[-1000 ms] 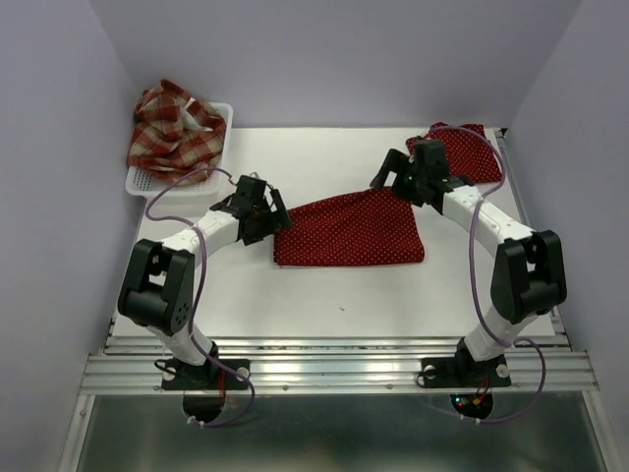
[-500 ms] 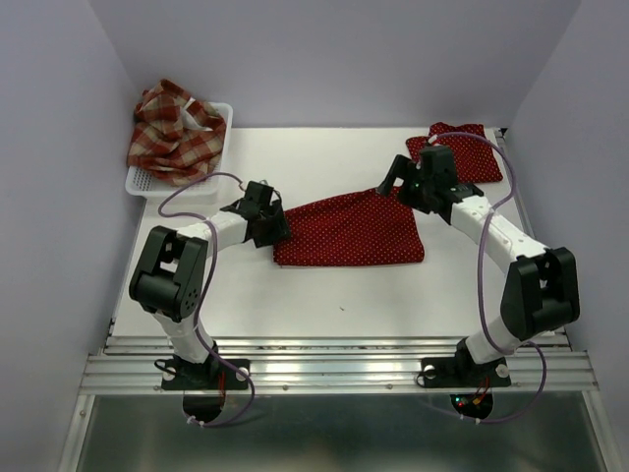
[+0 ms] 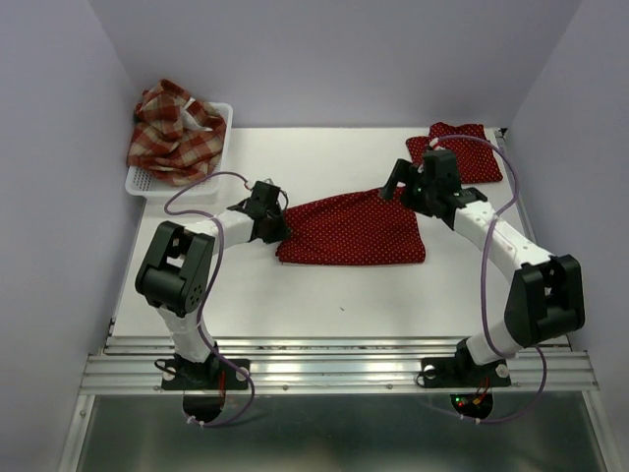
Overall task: Fold and stack the skirts
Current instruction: Fold the skirt
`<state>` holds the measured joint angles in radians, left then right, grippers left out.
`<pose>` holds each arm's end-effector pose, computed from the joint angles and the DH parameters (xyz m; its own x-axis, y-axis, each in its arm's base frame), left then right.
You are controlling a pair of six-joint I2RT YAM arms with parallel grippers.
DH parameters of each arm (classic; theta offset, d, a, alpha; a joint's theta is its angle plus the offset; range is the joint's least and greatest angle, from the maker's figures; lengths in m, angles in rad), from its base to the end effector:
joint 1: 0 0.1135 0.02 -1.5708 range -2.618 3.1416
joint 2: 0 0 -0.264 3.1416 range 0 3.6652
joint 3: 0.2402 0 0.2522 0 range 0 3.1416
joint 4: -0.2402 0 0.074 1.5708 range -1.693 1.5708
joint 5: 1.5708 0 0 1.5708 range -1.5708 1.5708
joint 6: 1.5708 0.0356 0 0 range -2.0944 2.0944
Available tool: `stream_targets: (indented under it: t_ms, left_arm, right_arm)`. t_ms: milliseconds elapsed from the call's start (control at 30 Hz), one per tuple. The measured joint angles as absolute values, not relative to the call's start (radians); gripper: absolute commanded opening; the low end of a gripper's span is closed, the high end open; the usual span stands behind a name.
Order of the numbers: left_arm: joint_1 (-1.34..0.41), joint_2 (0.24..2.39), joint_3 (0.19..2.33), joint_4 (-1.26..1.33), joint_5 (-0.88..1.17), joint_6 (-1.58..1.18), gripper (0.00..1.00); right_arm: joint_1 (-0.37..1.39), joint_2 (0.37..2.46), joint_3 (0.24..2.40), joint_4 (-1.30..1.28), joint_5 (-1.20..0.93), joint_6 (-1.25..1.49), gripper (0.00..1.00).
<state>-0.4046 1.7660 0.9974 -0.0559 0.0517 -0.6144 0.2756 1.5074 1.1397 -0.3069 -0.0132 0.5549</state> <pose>0.3333 -0.1447 0.1649 -0.7967 -0.2851 -0.5329 -0.0415 0.9055 -0.4224 0.3261 0.0927 0.2764 -0.6594 0.3610 -0.6594 0.0770 0.9050 0.4185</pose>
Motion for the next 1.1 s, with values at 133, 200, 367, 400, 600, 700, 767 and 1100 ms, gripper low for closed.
stream_targets:
  t_ms: [133,200,367,400,600,700,767,1100]
  left_arm:
    - [-0.407,1.76,0.998,-0.065,0.031,-0.617,0.0]
    - [-0.411,1.747,0.998,-0.086,0.008,-0.617,0.0]
    - [-0.414,1.695,0.997,-0.19,-0.056,-0.614,0.0]
    - [-0.414,1.682,0.997,-0.215,-0.072,-0.614,0.0]
    - [-0.414,1.639,1.0,-0.302,-0.123,-0.615,0.0]
    - [-0.414,1.637,1.015,-0.336,-0.14,-0.615,0.0]
    - [-0.413,1.633,1.026,-0.356,-0.149,-0.614,0.0]
    - [-0.413,1.562,1.093,-0.422,-0.178,-0.606,0.0]
  right_arm:
    - [0.281,1.504,1.115,-0.295,-0.081,0.539,1.0]
    - [0.296,1.507,1.107,-0.29,-0.111,0.536,1.0]
    - [0.393,1.562,1.126,-0.276,-0.123,0.523,0.92]
    - [0.419,1.588,1.138,-0.276,-0.123,0.52,0.87]
    - [0.527,1.753,1.214,-0.275,-0.084,0.535,0.28]
    - [0.554,1.805,1.229,-0.276,-0.066,0.547,0.21]
    - [0.572,1.843,1.249,-0.276,-0.055,0.553,0.19]
    - [0.624,1.948,1.295,-0.224,-0.044,0.59,0.16]
